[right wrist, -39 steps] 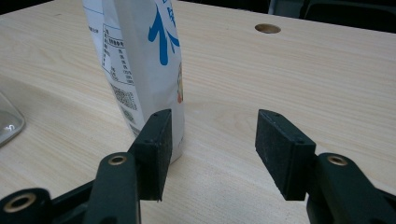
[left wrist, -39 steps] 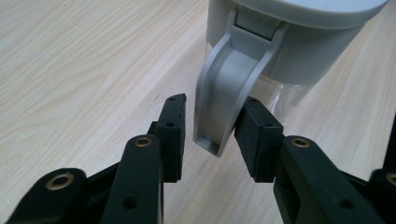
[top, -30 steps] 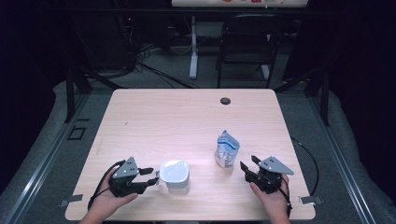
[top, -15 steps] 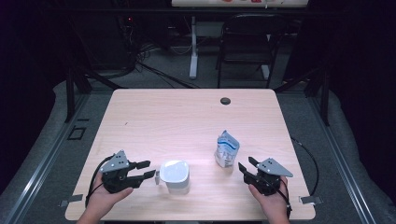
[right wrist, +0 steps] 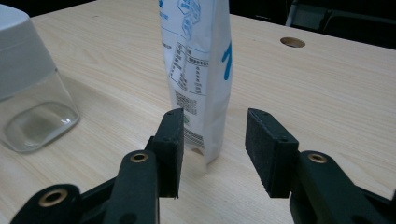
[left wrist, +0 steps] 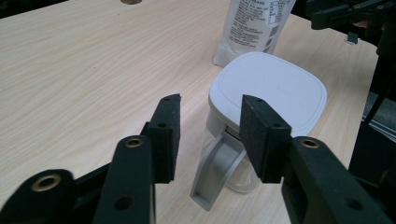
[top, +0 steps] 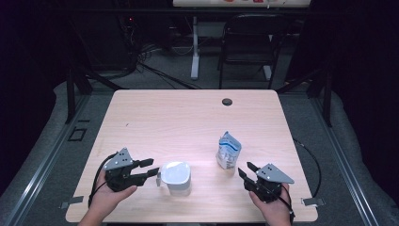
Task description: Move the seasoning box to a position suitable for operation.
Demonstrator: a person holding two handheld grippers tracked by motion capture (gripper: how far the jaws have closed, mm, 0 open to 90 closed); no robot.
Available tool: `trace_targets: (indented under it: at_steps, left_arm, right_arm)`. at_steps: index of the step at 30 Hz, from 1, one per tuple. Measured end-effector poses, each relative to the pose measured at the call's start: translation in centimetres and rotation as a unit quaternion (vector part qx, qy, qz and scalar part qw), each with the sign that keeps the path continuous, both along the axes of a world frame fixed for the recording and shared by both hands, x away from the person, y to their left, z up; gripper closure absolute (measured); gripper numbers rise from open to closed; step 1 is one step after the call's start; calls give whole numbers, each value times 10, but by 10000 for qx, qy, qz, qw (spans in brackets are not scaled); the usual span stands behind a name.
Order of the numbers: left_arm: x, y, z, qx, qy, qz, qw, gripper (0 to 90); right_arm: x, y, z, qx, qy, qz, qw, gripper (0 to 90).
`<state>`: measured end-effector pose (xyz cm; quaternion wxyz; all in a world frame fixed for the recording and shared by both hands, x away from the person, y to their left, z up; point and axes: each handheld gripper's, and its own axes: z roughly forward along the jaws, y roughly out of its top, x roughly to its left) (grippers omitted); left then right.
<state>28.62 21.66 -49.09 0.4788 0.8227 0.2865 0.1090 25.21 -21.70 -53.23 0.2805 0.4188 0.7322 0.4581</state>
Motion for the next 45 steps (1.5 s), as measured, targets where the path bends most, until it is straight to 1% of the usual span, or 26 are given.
trace_targets:
  at_steps: [6,7,9,10,12,14,15,16,17,19,20,22,23,26,27,29,30,31,33,34,35,36,38,41,43,45]
  left_arm:
    - [-3,-2,6,1,-71,75,9999,598]
    - [-3,-3,7,30,-82,52,9999,598]
    - [-4,-5,8,53,-96,85,9999,598]
    - [-4,-5,8,59,-80,89,9999,599]
    - [-4,-6,9,19,-75,130,9999,607]
    - [-5,-7,10,14,-46,178,9998,607]
    - [-5,-8,11,6,-72,222,9997,608]
    - [-5,-8,11,6,-72,222,9997,606]
    - [-5,-9,12,-71,-4,240,9997,595]
    - [-5,-10,12,-125,17,268,9996,590]
    - [-6,-11,12,-84,25,316,9995,590]
    - [-5,-12,12,-67,42,272,9996,588]
    - [-6,-13,12,-6,29,287,9996,586]
    - [-6,-16,10,-6,34,224,9997,573]
    - [-7,-18,11,32,33,209,9998,571]
    - [-7,-20,10,27,12,165,9999,571]
    - [-7,-21,11,64,19,141,9999,575]
    - [-8,-21,11,76,5,149,9999,595]
    - [-8,-23,11,30,-38,153,9999,638]
    - [-8,-23,12,83,-40,158,9998,665]
    - [-8,-24,11,77,-58,143,9999,711]
    - [-9,-24,11,69,-65,145,9999,711]
    - [-9,-25,11,143,-79,88,9998,759]
    - [-9,-26,10,138,-93,54,9998,824]
    - [-9,-26,10,193,-47,29,9998,854]
    - [-9,-27,9,178,-36,11,9998,883]
  right_arm:
    - [-3,7,7,-11,3,135,9999,610]
    - [-5,10,9,-70,9,169,9998,621]
    - [-5,11,10,-84,10,171,9998,628]
    - [-7,13,12,-159,27,173,9997,658]
    - [-7,15,14,-80,71,189,9998,681]
    - [-8,15,15,-112,71,201,9997,690]
    - [-8,17,17,-104,78,210,9997,697]
    - [-8,18,17,-78,61,218,9997,697]
    - [-9,20,18,-42,65,248,9997,696]
    - [-9,20,19,-45,80,285,9996,693]
    - [-9,22,20,-28,87,325,9994,687]
    - [-9,25,22,49,73,371,9993,664]
    - [-9,26,23,13,74,408,9991,653]
    - [-9,32,29,77,44,498,9987,626]
    - [-9,34,31,85,54,550,9984,615]
    - [-8,41,36,73,41,669,9977,591]
    - [-8,45,39,10,30,716,9974,582]
    - [-7,48,40,-6,-1,741,9972,574]
    - [-5,54,43,123,80,807,9966,567]
    - [-3,58,44,155,79,828,9964,569]
    - [-1,65,46,123,50,858,9962,582]
    - [-1,65,46,123,50,858,9962,582]
    - [2,73,49,94,63,917,9957,608]
    - [5,84,53,63,59,983,9951,645]
    - [7,89,54,122,76,1021,9947,662]
    - [7,93,52,238,83,1026,9944,706]
